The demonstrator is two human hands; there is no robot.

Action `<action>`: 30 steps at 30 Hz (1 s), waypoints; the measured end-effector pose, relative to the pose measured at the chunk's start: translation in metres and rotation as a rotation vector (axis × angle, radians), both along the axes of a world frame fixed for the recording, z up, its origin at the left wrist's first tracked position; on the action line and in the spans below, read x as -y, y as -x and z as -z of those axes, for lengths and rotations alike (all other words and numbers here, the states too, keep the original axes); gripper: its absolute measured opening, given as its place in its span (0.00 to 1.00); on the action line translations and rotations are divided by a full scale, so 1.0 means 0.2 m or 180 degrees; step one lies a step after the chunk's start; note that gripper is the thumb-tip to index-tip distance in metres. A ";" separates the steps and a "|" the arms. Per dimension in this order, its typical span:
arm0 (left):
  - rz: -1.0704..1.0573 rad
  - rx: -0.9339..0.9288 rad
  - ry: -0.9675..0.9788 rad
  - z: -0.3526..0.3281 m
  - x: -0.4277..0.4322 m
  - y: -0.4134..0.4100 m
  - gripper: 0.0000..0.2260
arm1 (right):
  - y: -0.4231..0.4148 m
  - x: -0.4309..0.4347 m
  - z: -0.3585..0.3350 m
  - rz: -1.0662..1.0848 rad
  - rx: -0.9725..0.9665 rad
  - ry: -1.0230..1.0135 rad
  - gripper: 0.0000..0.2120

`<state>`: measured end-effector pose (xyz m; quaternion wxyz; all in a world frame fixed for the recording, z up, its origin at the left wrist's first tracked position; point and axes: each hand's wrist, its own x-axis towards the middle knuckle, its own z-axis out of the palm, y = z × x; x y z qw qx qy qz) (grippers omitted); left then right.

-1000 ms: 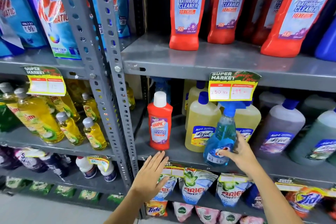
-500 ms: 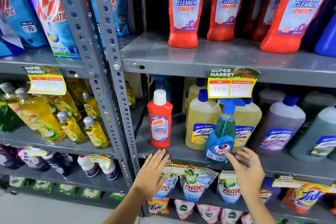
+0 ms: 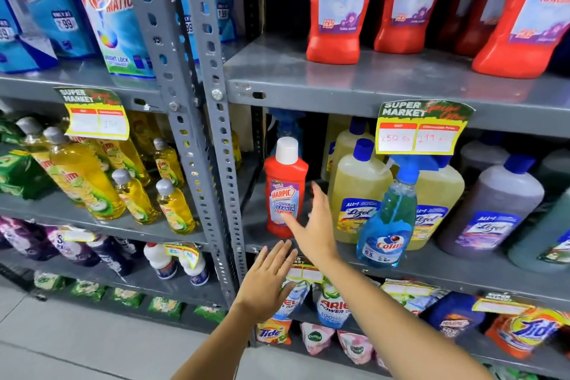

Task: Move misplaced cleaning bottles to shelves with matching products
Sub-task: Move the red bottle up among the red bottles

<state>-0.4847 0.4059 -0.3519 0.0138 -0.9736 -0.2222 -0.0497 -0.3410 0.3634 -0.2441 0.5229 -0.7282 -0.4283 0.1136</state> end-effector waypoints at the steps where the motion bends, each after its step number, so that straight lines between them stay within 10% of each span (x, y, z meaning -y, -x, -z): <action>1: -0.0001 -0.0022 -0.0031 0.00 0.00 0.00 0.28 | 0.00 -0.05 0.00 -0.0037 -0.0132 0.0101 0.38; 7: 0.0063 -0.0187 -0.0114 -0.04 -0.02 0.02 0.28 | -0.08 -0.21 0.06 -0.0109 -0.0863 0.0433 0.27; 21: 0.0225 -0.0522 0.0037 -0.33 0.00 -0.04 0.34 | 0.09 0.45 -0.61 -0.0441 -0.0171 -0.0880 0.21; 30: 0.0665 0.2231 -0.0974 -1.42 0.04 -0.13 0.24 | -0.19 0.76 -1.58 -0.0114 0.0734 -0.2117 0.17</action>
